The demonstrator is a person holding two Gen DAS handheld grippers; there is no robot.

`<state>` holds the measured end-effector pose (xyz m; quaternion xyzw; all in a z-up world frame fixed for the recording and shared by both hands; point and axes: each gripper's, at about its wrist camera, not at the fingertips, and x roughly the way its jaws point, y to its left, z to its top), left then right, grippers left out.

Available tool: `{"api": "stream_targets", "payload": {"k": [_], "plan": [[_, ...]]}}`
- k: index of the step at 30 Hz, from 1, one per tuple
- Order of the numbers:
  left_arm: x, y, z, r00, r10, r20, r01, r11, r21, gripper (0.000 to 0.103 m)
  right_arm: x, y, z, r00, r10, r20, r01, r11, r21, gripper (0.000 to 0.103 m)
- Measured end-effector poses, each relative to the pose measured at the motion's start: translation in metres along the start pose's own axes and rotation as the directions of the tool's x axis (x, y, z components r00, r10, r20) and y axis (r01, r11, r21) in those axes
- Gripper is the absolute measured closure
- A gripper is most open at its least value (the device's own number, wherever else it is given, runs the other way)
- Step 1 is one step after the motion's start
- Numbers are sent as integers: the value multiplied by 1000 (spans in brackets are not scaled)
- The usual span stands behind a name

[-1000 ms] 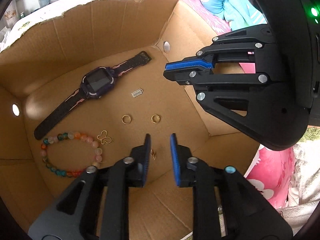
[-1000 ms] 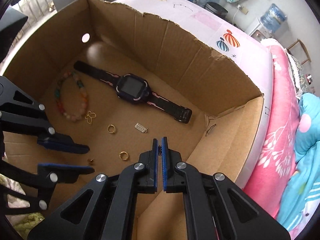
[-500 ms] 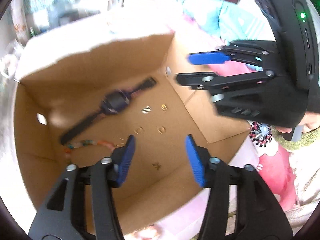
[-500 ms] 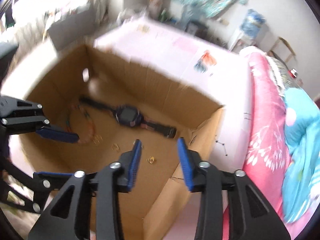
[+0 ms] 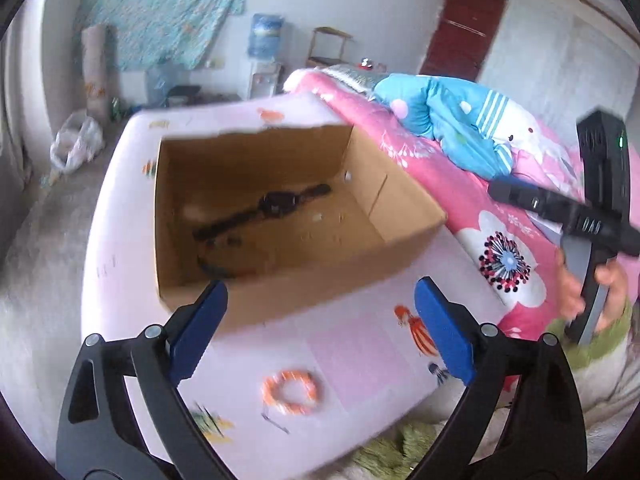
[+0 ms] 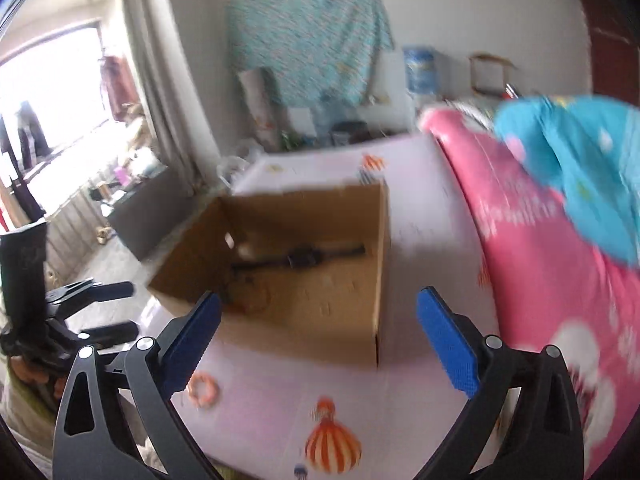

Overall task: Organize jewelry
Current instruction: 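Withdraw both tools from the box toward the orange bead bracelet, then lower the left tool onto the orange bead bracelet and close it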

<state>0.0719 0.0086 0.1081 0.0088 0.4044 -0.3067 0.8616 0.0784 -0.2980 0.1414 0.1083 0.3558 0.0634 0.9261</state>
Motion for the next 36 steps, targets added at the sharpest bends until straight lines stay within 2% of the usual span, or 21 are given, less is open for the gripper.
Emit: {"api": "stream_targets", "payload": {"k": [4,8,13,18,25,36], "plan": [[15,1,-33,998,26,-61,-30,997,-65,12,16,-5,-44,993,-73,-92,78,995,58,8],[31,4,-54,990,33,-136,-45,995,-84,12,44,-9,-83,964,-146,-222,168,982,85,8],[38,5,-60,980,126,-153,-133,991,-33,12,65,-2,-105,939,-131,-317,167,982,89,8],[37,7,-57,973,185,-139,-190,982,-19,12,74,10,-105,934,-140,-328,163,986,45,8],[42,7,-59,954,253,-158,-259,966,-19,12,66,14,-103,943,-157,-294,169,986,13,8],[55,12,-66,931,300,-209,-315,948,-43,12,81,10,-111,918,-175,-357,175,984,-32,8]]}}
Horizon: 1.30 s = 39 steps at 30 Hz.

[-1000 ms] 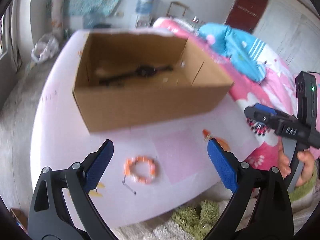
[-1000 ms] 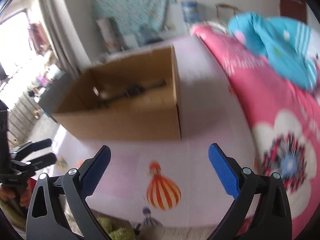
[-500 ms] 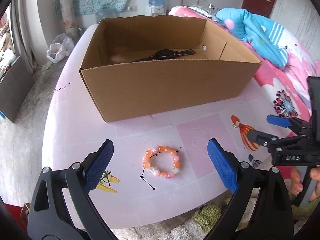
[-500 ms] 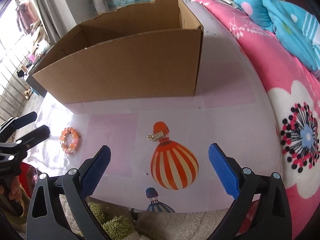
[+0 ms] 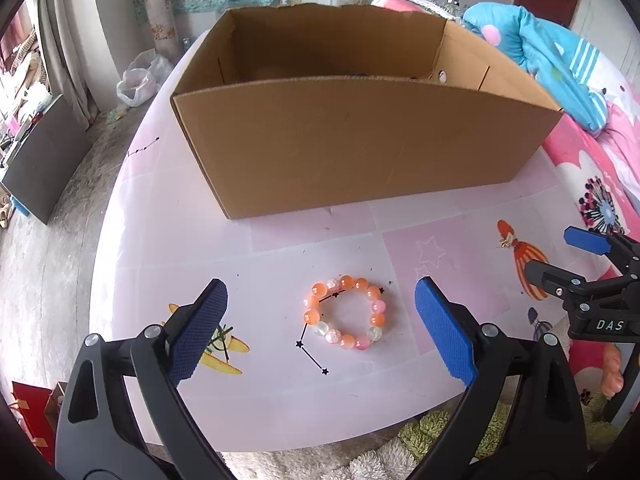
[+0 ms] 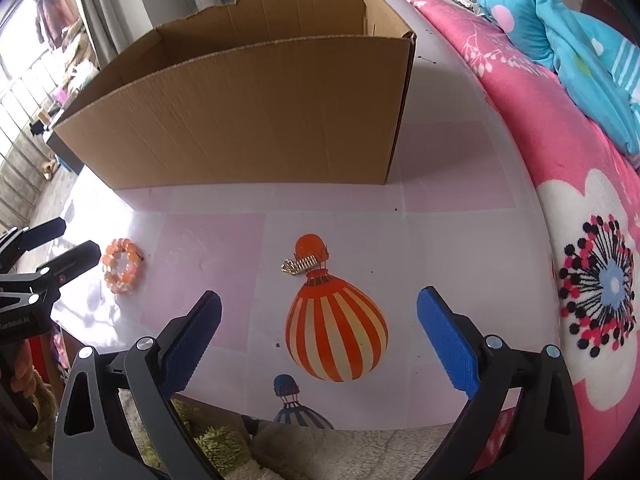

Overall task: Organize jewelry
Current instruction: 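Lower the left tool onto the orange bead bracelet and close it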

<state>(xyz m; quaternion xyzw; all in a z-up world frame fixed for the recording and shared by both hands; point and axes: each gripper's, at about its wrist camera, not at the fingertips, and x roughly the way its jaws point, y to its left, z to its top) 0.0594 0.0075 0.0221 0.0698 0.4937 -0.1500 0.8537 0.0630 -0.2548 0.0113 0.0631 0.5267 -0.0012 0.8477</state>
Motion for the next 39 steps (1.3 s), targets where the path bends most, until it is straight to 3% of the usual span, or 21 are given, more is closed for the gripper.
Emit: {"api": "stream_targets", "payload": {"k": [15,24,29,32,34,35,36,39], "plan": [[14,-8,3,999,11,-42,-10,1000,23,12,24,-6,-1,998,0,-68,1,1000,11,8],[20,-15,-1,998,30,-53,-28,999,36,12,29,-6,2,998,0,-61,1,1000,6,7],[5,-13,-13,999,-28,29,27,999,38,12,30,-7,2,998,6,-57,-6,1000,6,7],[-8,-12,-29,991,-79,110,72,995,66,12,28,-8,1,999,5,-53,-5,1000,8,7],[-11,-14,-35,986,-111,125,101,991,85,12,28,-8,-2,999,3,-48,-2,1000,11,7],[-11,-17,-39,983,-132,129,120,988,102,15,27,-8,-2,999,3,-44,-2,1000,13,7],[-11,-20,-41,981,-145,131,130,985,117,26,27,-8,-3,999,4,-40,-4,1000,18,7],[-8,-30,-42,979,-157,127,136,977,162,36,26,-9,-5,999,7,-32,-6,1000,18,7]]}}
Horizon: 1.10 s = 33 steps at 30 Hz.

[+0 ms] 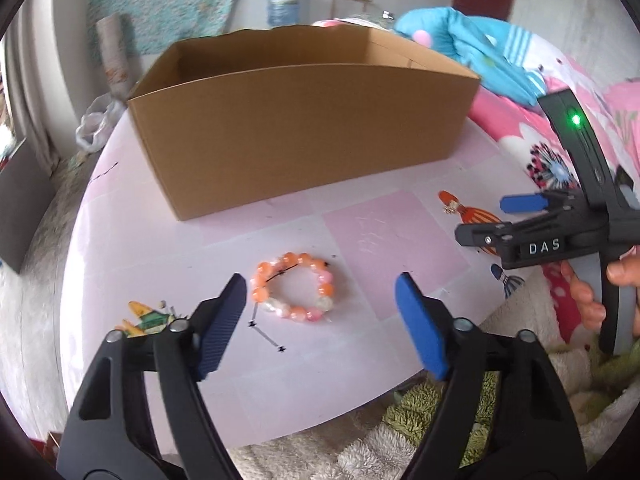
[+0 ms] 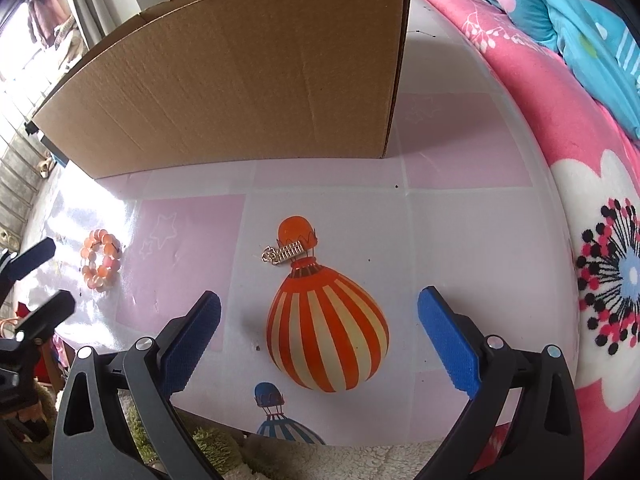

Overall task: Organize jewelry
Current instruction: 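Lower the left tool onto the orange bead bracelet and close it, then close the right tool on the second gold spring charm while the left holds the bracelet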

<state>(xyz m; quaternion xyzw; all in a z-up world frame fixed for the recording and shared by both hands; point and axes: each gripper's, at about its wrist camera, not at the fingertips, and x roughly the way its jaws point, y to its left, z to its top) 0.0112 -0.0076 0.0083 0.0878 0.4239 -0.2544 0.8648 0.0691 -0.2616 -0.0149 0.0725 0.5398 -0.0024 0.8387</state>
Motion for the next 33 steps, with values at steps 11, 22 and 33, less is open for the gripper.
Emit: {"api": "stream_targets", "payload": {"k": [11,22,33], "plan": [[38,-10,9,995,17,-103,-13,999,38,69,-6,-12,0,997,70,32,-71,997,21,7],[40,-2,8,995,43,-95,-38,998,46,85,-13,5,12,992,74,101,-64,993,-100,40],[38,14,9,996,0,-88,-1,1000,-3,95,-6,18,17,997,63,49,-50,973,-226,74]]}}
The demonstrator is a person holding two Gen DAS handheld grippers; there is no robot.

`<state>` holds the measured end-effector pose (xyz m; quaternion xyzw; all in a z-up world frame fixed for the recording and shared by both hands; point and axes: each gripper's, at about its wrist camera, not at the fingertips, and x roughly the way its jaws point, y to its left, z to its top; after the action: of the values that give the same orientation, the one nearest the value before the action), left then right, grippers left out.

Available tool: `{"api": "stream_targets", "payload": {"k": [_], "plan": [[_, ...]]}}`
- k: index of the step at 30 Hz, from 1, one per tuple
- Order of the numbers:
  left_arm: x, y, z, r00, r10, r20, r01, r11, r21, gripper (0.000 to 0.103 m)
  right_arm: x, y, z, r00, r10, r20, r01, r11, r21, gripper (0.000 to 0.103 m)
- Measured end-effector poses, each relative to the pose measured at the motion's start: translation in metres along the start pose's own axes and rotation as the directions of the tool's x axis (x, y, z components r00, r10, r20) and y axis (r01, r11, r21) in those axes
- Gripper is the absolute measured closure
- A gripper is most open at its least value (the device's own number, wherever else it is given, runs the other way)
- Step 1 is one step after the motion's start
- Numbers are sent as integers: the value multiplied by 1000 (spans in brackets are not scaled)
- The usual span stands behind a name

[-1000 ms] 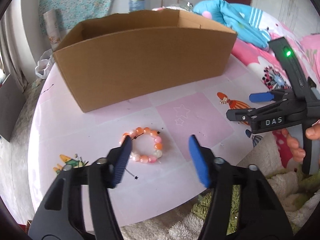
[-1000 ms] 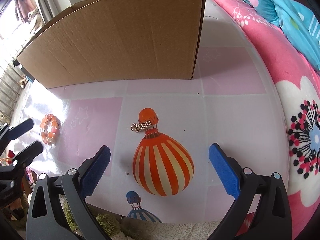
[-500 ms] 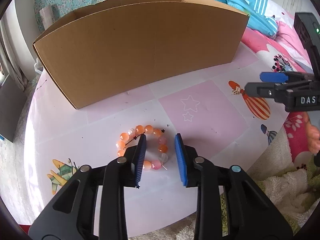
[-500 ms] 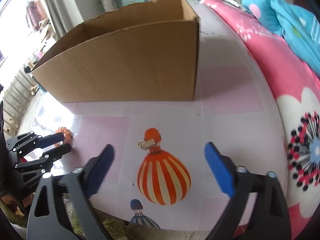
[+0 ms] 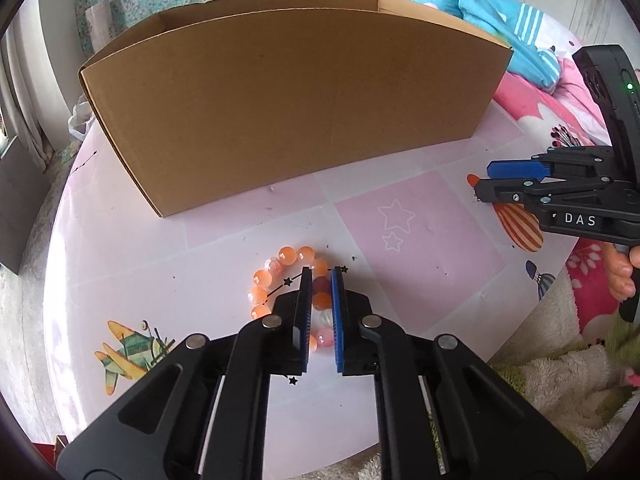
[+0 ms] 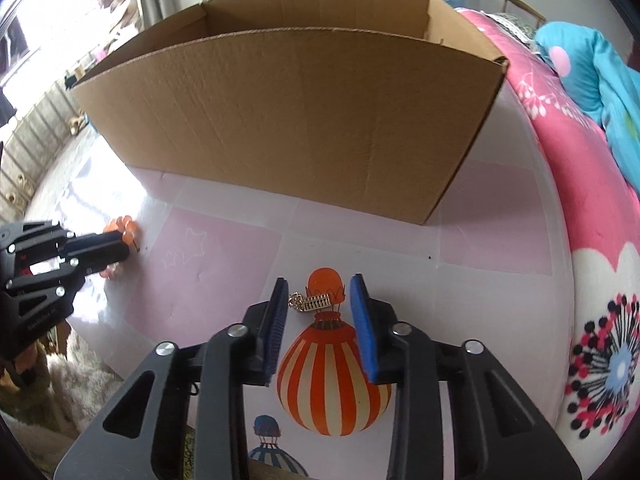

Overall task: Organize jewelry
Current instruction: 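Close the right tool on the second gold spring charm while the left holds the bracelet, then carry the orange bracelet and spring charm into the cardboard box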

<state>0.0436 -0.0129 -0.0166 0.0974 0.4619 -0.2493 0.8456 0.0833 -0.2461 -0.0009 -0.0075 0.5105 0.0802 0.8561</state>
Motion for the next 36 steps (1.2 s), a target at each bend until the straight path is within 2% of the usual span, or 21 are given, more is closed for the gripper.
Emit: {"api": "stream_targets", "payload": {"k": [6,12,17,19,28,30,31,32,36], "plan": [[0,2,-1,1000,-18,-2,18,1000,0,95,2,5,2,1000,6,-25,-8,998,-57,83],[0,4,0,1000,-28,-9,28,1000,-1,95,1,1,2,997,37,-61,-41,997,-61,83],[0,5,2,999,-36,-19,36,999,-2,95,1,-4,2,996,45,-82,-51,996,-71,79],[1,5,3,999,-38,-24,38,999,-1,95,0,-1,2,995,46,-89,-54,995,-81,71],[1,6,7,998,-36,-44,36,999,3,95,-2,0,-2,995,38,-91,-49,990,-132,71],[2,6,8,998,-32,-47,33,999,8,94,-2,1,-2,995,42,-92,-55,988,-143,74],[2,5,8,998,-28,-48,29,1000,11,94,-1,3,-2,994,52,-94,-65,987,-146,81],[2,4,8,999,-24,-49,25,1000,13,94,-1,3,-2,993,63,-96,-77,985,-153,83],[3,2,8,999,-10,-42,10,1000,20,94,-1,1,-3,993,81,-88,-94,984,-152,84]]}}
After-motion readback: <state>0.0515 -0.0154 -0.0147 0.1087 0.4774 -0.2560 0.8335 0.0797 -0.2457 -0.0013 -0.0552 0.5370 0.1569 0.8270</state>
